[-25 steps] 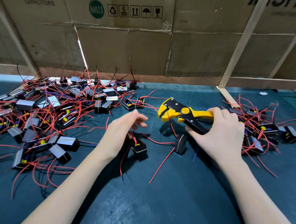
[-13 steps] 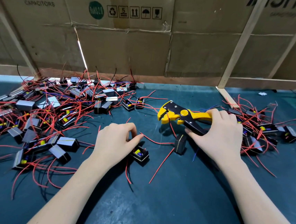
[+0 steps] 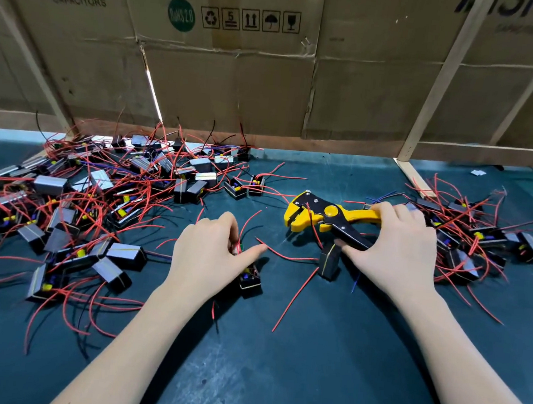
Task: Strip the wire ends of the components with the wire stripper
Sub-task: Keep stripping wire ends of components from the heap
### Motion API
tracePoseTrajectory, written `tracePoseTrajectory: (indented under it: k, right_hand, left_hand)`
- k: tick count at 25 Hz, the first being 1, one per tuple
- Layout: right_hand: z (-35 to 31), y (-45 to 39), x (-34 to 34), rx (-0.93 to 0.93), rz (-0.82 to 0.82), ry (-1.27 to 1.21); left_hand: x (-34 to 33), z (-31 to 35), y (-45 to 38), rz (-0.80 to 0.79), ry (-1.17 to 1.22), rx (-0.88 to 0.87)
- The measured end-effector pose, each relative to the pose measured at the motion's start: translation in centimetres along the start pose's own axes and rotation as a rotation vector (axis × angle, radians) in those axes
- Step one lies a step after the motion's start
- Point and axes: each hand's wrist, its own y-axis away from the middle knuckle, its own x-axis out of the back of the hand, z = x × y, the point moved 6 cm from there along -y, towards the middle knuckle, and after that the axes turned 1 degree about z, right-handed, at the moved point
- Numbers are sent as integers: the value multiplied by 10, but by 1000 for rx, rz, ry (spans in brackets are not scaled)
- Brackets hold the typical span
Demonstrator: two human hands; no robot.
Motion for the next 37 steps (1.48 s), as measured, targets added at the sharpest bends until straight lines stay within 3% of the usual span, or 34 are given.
tracePoseTrajectory:
  k: [5,9,14,22,30,37]
  right_hand:
    - [3,0,2,-20,21,-10]
    - [5,-1,5,-56,25,-10]
    - [5,0,11,-70,73,-70]
    - [4,-1,12,-61,73,-54]
    - [6,-2,11,-62,74,-38]
    - [7,-2,11,-62,81,-40]
  left_hand:
    - [-7,4,1,-143,389,42]
    - [-7,10,1,-155,352,-18]
    - [0,13,2,-29,424,-49]
    - [-10,4,-4,-119,1006,136]
    - [-11,6,-4,-168,948,48]
    - [-4,9,-4,-80,1022,-11]
